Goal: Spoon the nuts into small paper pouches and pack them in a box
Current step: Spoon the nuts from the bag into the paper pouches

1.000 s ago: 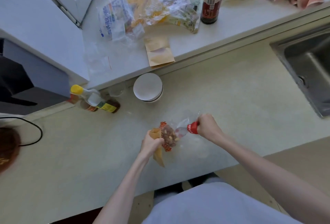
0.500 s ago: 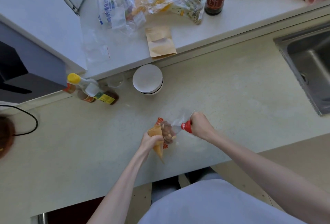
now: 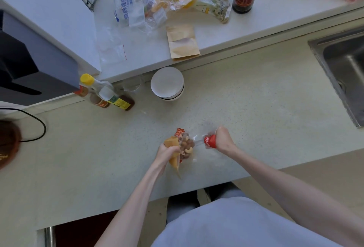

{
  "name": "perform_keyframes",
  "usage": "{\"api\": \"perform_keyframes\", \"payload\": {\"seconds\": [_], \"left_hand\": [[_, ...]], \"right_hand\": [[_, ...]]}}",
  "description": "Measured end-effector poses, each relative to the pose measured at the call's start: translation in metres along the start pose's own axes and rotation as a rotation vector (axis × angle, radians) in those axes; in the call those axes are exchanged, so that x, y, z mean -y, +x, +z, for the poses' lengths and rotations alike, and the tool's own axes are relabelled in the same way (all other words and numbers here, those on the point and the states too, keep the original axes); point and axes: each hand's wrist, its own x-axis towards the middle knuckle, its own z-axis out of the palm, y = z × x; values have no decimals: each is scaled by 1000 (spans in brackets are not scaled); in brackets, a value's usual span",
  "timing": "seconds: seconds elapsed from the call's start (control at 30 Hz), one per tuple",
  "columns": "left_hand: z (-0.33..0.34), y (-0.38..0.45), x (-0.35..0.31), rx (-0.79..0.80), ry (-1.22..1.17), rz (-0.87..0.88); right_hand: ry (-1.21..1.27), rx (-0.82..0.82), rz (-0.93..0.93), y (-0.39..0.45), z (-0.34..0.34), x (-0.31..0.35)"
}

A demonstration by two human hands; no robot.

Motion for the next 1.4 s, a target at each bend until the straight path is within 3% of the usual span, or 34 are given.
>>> {"api": "perform_keyframes", "payload": {"seconds": [0.4,0.6,1.4], "left_hand": [[-3,5,-4,-91,-174,-68],[-6,9,-2,-182,-223,-82],[-19,10,2,-286,-141,-97]], "right_hand": [[-33,-98,39,11,-19,-20],[137,-118,114,14,-30,-27],[186,-270,196,13,-71,-61]]}}
